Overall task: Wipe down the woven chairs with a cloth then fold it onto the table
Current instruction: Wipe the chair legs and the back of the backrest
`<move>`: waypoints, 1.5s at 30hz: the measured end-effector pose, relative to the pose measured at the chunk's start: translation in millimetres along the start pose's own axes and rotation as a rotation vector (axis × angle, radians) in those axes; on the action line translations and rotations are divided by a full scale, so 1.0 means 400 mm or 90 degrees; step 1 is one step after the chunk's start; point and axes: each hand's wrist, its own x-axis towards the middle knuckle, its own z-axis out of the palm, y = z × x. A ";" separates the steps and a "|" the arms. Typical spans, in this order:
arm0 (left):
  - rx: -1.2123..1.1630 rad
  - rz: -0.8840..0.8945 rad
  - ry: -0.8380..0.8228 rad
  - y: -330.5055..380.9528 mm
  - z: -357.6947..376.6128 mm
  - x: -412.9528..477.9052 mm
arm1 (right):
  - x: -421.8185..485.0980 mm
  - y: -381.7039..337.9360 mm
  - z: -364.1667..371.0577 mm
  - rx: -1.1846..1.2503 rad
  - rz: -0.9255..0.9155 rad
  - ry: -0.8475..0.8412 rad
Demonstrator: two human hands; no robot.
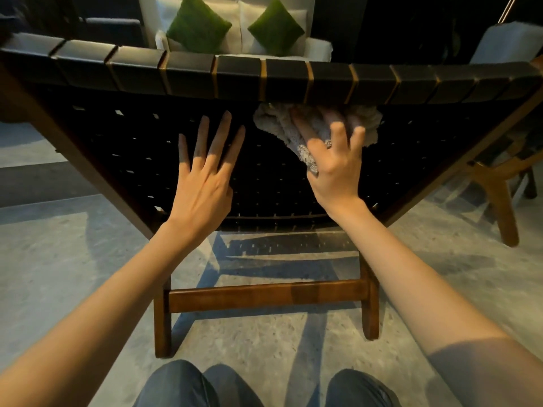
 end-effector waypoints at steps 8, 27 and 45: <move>-0.004 0.019 -0.019 -0.015 0.032 -0.017 | -0.171 -0.022 0.096 0.122 0.016 -0.210; 0.017 -0.028 -0.021 -0.058 0.016 -0.065 | -0.327 -0.095 0.086 0.141 0.047 -0.601; -0.004 -0.092 -0.054 -0.148 -0.007 -0.073 | 0.050 -0.206 0.081 0.033 -0.013 0.097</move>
